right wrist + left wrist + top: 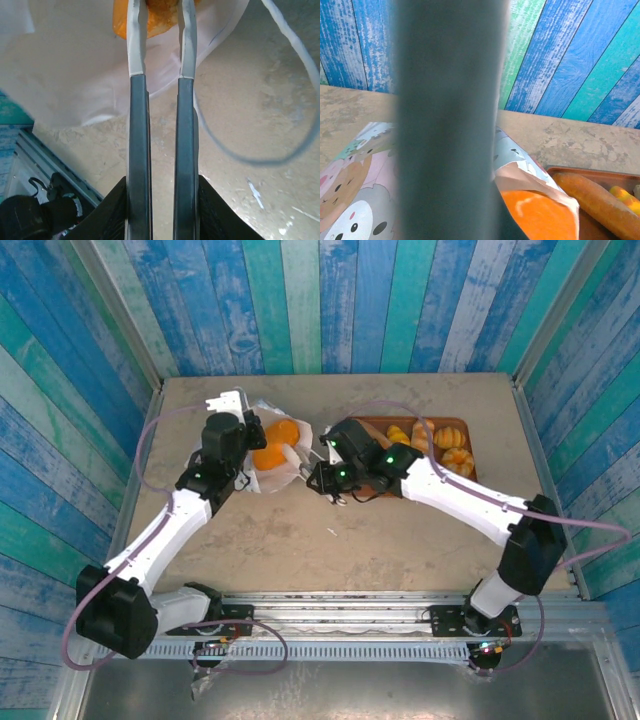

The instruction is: Take the fake bread out of the paper bag

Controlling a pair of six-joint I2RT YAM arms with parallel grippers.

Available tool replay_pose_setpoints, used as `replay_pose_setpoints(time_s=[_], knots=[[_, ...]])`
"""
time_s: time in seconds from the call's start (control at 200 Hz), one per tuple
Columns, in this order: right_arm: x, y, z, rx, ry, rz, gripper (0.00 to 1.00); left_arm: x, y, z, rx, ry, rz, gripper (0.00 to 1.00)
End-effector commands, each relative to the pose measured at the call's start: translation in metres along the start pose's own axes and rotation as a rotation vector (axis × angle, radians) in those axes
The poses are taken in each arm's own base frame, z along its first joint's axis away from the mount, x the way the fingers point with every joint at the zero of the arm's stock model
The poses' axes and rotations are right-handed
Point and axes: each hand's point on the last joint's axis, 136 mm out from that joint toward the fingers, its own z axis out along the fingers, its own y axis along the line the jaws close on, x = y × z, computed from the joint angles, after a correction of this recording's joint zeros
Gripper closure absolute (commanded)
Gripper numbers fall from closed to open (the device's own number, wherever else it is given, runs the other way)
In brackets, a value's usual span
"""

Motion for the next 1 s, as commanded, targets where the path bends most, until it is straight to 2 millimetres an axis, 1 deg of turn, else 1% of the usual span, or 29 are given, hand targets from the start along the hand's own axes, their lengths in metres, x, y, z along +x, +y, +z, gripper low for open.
replay_pose_setpoints(time_s=[0.0,0.311,0.401,0.421,0.521,0.811,0.912,0.992], knots=[[-0.007,-0.002,-0.033,0.037,-0.085,-0.064,0.74,-0.001,0.003,0.007,-0.039,0.019,-0.016,1.00],[-0.009,-0.012,-0.087,0.091,-0.186,-0.113,0.73,0.000,0.008,0.013,-0.075,0.036,-0.040,1.00],[-0.010,-0.013,-0.102,0.103,-0.212,-0.129,0.73,-0.005,0.008,0.011,-0.084,0.035,-0.053,1.00],[-0.010,-0.013,-0.105,0.103,-0.218,-0.134,0.73,0.003,0.009,0.017,-0.094,0.060,-0.047,1.00],[-0.012,-0.012,-0.121,0.108,-0.243,-0.153,0.73,0.004,0.012,0.019,-0.115,0.067,-0.053,1.00],[-0.021,-0.023,-0.171,0.174,-0.375,-0.179,0.71,-0.004,0.012,0.020,-0.131,0.065,-0.072,1.00],[-0.023,-0.029,-0.186,0.208,-0.403,-0.181,0.71,-0.008,0.011,0.018,-0.130,0.063,-0.088,1.00],[-0.023,-0.035,-0.193,0.240,-0.415,-0.183,0.71,-0.013,0.007,0.017,-0.112,0.061,-0.098,1.00]])
